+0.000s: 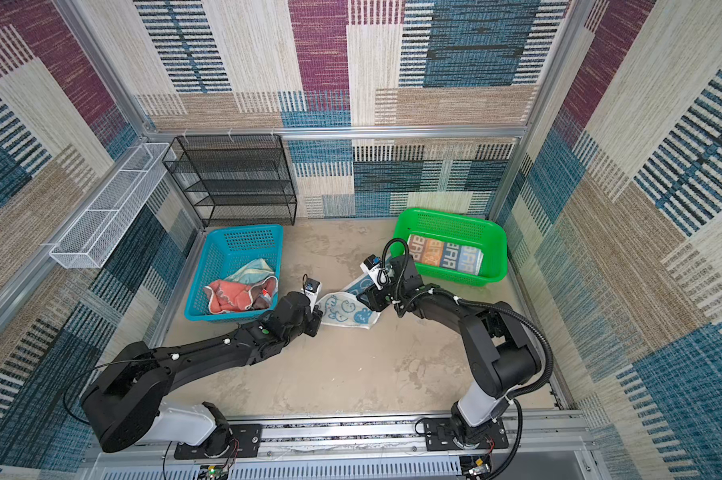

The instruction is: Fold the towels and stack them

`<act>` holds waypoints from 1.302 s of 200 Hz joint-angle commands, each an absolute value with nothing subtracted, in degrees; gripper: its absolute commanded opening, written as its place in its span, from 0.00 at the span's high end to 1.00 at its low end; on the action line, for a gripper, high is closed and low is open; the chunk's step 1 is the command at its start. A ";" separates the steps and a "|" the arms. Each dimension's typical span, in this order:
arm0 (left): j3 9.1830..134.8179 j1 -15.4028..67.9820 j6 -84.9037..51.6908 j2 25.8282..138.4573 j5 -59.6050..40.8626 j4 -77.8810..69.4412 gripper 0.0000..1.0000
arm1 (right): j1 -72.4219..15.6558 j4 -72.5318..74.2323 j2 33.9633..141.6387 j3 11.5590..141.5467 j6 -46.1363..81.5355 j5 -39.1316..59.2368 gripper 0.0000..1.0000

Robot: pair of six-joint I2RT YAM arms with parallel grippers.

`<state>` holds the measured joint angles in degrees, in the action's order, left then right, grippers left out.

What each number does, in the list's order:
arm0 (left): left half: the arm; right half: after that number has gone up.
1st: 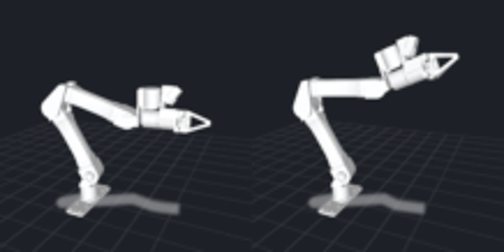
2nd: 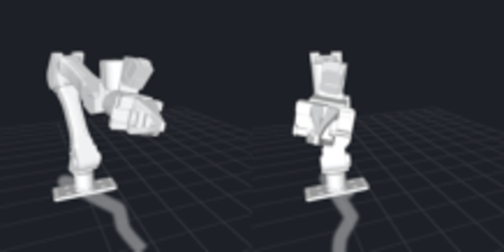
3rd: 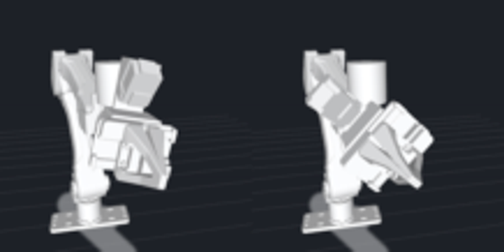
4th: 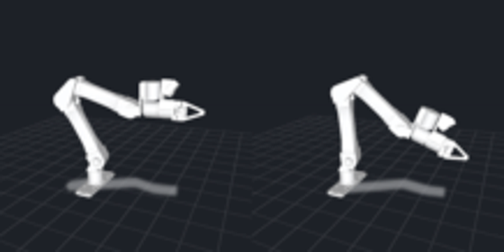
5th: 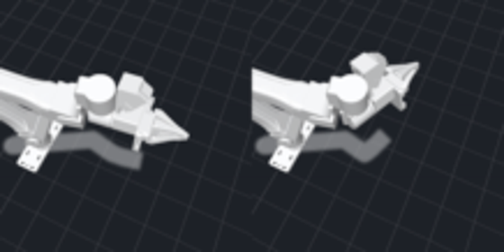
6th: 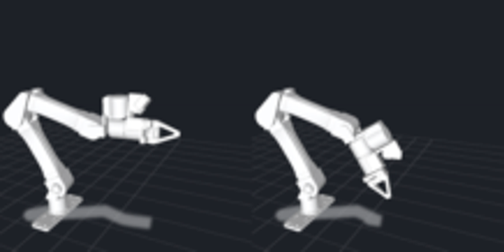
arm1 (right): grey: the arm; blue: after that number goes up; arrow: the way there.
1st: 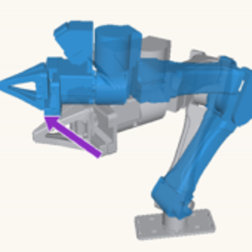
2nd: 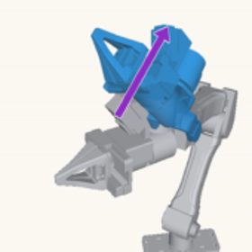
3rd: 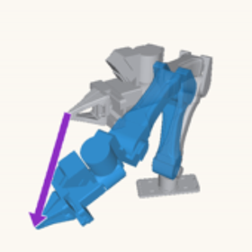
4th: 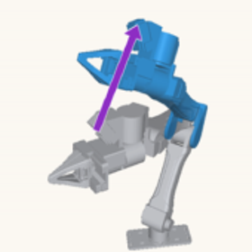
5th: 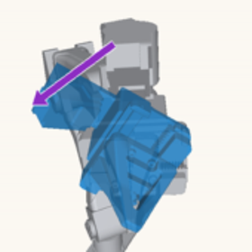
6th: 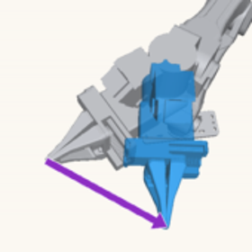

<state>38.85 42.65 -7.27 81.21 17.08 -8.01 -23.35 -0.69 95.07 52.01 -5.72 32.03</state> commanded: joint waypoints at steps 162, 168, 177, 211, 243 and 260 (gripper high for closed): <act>43.36 39.54 -5.19 80.24 24.26 -2.04 1.00 | -23.47 -0.66 91.10 44.24 -5.67 33.84 0.69; 43.37 39.47 -5.19 80.16 24.33 -1.91 1.00 | -23.40 -0.70 90.98 44.19 -5.74 33.61 0.69; 43.32 39.33 -5.27 80.07 24.43 -1.68 1.00 | -23.40 -0.72 90.71 43.98 -5.78 33.32 0.70; 43.12 39.11 -5.84 80.10 24.02 -1.51 1.00 | -23.36 -0.36 90.35 43.86 -5.30 32.37 0.72; 42.71 39.11 -6.57 80.07 23.15 -1.86 1.00 | -23.33 0.24 90.18 44.29 -4.92 32.35 0.80; 42.67 39.02 -6.59 80.09 23.20 -1.64 1.00 | -23.37 -0.08 89.62 44.56 -5.00 31.92 0.85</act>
<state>42.83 39.13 -5.85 80.53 23.55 -1.91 -23.27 -1.19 90.50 43.97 -5.37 32.82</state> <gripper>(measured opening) 0.078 0.181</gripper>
